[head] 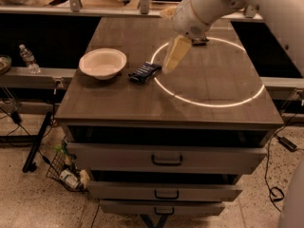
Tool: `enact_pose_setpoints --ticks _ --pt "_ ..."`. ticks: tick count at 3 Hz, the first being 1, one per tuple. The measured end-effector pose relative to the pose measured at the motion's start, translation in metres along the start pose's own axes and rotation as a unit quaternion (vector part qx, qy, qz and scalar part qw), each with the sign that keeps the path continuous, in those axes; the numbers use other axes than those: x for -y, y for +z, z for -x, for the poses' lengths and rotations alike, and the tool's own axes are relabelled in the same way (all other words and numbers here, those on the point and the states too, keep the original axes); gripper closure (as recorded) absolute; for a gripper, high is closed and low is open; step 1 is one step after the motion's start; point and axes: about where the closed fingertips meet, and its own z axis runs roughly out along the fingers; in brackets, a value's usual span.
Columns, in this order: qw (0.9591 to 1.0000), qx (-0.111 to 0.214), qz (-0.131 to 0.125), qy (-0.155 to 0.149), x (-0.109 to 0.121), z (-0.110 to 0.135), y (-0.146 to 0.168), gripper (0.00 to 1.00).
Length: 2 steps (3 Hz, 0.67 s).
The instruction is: Move rxbar blueberry near paper bowl
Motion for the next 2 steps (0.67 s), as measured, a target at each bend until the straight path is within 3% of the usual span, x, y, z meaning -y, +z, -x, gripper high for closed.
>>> enact_pose_setpoints --ticks 1,2 --pt "0.9953 -0.01 -0.087 0.042 0.04 -0.009 -0.08 0.0" --pt "0.9722 -0.048 -0.201 0.11 0.06 -0.037 -0.18 0.0"
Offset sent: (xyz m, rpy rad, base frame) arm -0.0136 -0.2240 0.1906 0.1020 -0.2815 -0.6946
